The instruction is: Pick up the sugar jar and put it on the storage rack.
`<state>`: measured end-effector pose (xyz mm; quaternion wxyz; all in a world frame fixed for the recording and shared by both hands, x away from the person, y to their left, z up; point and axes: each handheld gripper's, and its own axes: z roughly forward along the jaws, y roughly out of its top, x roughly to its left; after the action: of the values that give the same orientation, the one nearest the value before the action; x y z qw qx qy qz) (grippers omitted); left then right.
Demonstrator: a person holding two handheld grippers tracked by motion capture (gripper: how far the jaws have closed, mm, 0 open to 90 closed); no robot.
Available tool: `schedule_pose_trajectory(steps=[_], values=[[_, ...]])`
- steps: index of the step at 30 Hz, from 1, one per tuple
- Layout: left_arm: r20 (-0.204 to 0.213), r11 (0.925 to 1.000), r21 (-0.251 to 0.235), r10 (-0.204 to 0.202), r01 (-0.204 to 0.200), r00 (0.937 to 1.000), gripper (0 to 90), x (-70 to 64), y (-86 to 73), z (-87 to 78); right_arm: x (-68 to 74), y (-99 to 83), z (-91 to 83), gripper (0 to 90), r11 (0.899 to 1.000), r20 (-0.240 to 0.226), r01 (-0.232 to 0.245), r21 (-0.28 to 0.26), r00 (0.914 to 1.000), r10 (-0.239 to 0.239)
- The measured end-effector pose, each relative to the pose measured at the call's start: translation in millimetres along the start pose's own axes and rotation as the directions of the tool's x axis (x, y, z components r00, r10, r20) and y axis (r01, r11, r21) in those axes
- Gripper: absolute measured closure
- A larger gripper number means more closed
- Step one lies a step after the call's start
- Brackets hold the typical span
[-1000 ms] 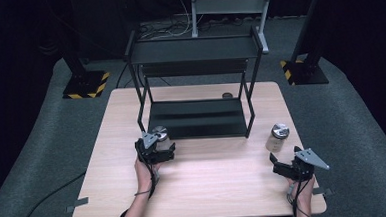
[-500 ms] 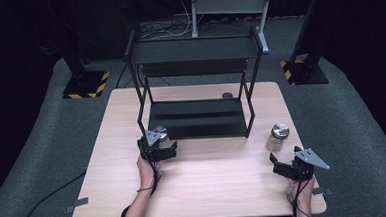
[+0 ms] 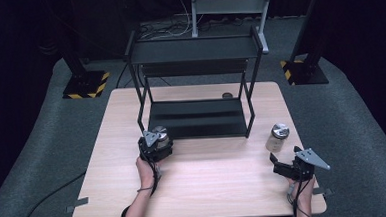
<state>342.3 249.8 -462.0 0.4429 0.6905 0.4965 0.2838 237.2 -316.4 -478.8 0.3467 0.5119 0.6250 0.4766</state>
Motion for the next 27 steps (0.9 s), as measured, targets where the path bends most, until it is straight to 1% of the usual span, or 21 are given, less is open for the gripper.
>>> schedule_pose_trajectory(steps=[5, 10, 13, 19, 27], values=[[0.026, 1.0000, 0.001, 0.009, -0.009, 0.9996, 30.1, 5.4, -0.3, -2.8, -1.3, 0.4, 0.2, 0.2, 1.000, -0.006, 0.000, 0.002, 1.0000, 0.000], [0.033, 0.9998, -0.017, 0.011, -0.011, 0.9994, 30.2, 6.9, -1.8, -8.9, -0.5, 0.5, 0.3, 0.3, 1.000, -0.002, -0.001, 0.003, 1.0000, 0.001], [0.046, 0.9997, -0.022, 0.015, -0.014, 0.9988, 30.2, 9.4, -1.2, -13.3, -1.0, 0.7, 0.3, 0.3, 1.000, -0.003, -0.004, 0.004, 1.0000, 0.004], [0.058, 0.9990, -0.027, 0.036, -0.035, 0.9977, 30.2, 11.3, 3.3, -21.7, -1.9, 1.3, 0.7, 0.4, 1.000, -0.007, -0.005, 0.007, 1.0000, 0.005], [0.079, 0.9984, -0.033, 0.048, -0.046, 0.9957, 30.2, 15.1, 11.1, -31.2, -2.4, 3.6, 2.0, 0.6, 1.000, -0.012, -0.004, 0.020, 0.9999, 0.004]])
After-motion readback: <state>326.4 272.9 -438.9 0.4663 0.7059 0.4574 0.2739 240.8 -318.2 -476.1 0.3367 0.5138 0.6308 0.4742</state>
